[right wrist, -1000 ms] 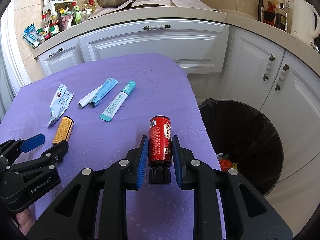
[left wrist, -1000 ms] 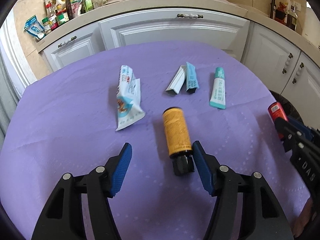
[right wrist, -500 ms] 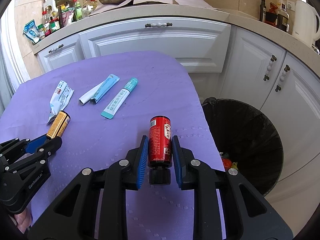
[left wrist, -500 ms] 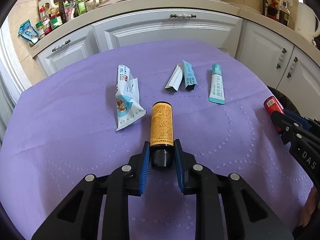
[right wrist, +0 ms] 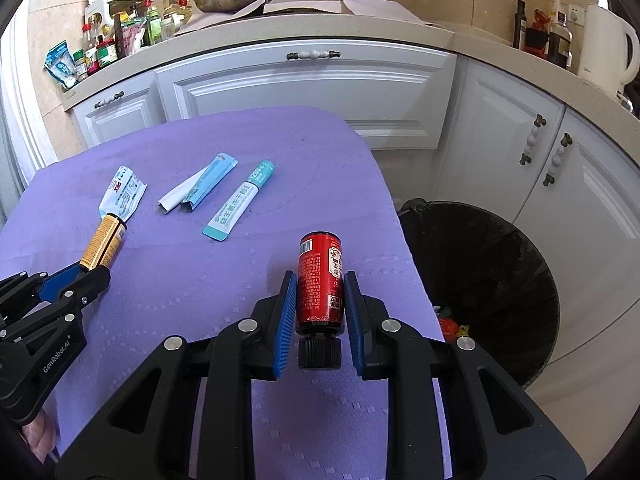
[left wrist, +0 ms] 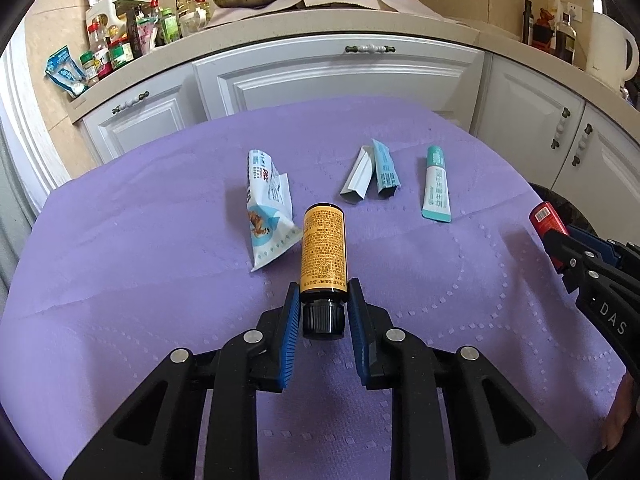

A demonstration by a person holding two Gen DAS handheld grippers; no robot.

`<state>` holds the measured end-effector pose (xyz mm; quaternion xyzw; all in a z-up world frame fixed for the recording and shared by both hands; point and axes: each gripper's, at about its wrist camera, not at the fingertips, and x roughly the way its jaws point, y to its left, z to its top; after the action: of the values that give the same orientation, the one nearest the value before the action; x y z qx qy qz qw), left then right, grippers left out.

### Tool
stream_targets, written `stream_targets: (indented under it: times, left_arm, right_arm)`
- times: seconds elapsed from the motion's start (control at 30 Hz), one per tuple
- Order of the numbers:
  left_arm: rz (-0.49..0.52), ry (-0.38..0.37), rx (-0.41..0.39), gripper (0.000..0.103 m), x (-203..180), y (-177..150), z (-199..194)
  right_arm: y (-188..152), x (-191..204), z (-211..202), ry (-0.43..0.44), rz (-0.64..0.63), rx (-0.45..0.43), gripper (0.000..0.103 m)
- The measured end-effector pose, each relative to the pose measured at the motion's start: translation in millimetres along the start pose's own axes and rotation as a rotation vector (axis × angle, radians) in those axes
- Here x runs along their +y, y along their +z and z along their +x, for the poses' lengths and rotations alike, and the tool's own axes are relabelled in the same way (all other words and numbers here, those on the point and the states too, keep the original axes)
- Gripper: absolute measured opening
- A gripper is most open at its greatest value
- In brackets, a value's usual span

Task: Collect trash
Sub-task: 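Carry the red can and yellow bottle toward the black bin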

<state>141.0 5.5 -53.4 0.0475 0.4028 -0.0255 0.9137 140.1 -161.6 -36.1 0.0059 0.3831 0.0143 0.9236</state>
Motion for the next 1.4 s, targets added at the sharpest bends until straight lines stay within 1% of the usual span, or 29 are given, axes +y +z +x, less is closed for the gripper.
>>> stream_targets:
  times: [0.37,0.53,0.67,0.97,1.2,1.3,1.4]
  left_arm:
    - [0.001,-0.029,-0.04,0.024,-7.6,8.6,-12.0]
    - [0.005,-0.052,-0.067,0.025,-16.2,15.9,-19.8]
    - [0.018,-0.078,-0.087,0.025,-27.1,23.3,-24.4]
    - [0.079,-0.153,-0.143,0.025,-69.7,43.4,-31.9]
    - [0.144,-0.216,-0.164,0.025,-115.0,55.9,-30.3]
    - [0.167,-0.229,-0.169,0.025,-131.1,57.8,-27.0]
    - [0.185,-0.241,-0.157,0.025,-145.9,59.6,-20.5]
  right_arm:
    - [4.3,-13.8,-23.6,-0.041,0.032,-0.055,0.023]
    - [8.3,-27.3,-36.9,-0.077,0.059,-0.096,0.023]
    - [11.1,-46.8,-44.8,-0.124,0.09,-0.123,0.023]
    - [10.9,-99.0,-52.2,-0.231,0.167,-0.15,0.023]
    - [6.6,-126.7,-49.0,-0.278,0.196,-0.158,0.023]
    - [4.9,-137.4,-46.5,-0.293,0.206,-0.159,0.023]
    - [2.3,-145.5,-43.2,-0.299,0.215,-0.153,0.023]
